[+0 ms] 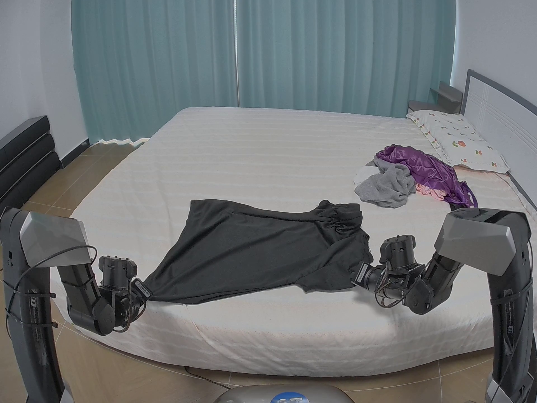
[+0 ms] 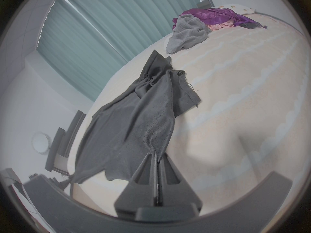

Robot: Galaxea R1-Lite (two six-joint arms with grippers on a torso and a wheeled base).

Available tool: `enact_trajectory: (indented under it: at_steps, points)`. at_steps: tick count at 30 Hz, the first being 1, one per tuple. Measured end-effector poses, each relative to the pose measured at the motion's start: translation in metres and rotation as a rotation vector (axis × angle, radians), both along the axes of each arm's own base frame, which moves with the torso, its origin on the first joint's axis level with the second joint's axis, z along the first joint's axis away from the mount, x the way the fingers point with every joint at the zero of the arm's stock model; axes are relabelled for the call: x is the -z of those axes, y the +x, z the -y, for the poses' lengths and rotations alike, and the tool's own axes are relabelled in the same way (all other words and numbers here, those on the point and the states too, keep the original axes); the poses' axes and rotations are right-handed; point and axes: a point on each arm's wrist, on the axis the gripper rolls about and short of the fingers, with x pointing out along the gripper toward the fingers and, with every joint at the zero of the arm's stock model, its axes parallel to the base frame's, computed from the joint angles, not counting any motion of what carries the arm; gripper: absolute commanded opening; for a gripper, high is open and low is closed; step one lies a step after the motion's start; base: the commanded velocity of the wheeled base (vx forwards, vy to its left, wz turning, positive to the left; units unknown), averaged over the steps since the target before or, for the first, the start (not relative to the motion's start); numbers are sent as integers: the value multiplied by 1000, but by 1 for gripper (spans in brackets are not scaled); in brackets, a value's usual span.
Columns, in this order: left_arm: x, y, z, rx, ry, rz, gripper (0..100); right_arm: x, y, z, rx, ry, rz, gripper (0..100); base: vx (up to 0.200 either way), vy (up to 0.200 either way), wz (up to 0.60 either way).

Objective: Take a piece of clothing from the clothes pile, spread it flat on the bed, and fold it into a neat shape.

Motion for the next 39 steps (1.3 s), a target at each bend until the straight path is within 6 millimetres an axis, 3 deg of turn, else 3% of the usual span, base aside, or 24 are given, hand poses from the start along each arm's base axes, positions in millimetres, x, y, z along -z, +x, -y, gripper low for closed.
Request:
enact_trajectory:
  at_steps: [14, 29, 39]
  points:
    - [-15, -10, 0, 10, 14, 14, 0, -58, -53, 31, 8, 97, -36, 0, 0, 0, 0]
    - [-36, -36, -1, 126, 141, -26, 0, -79, -99, 48, -20, 87, -60, 0, 0, 0, 0]
    - [-41, -52, -2, 183, 199, -65, 0, -79, -117, 55, -44, 40, -76, 0, 0, 0, 0]
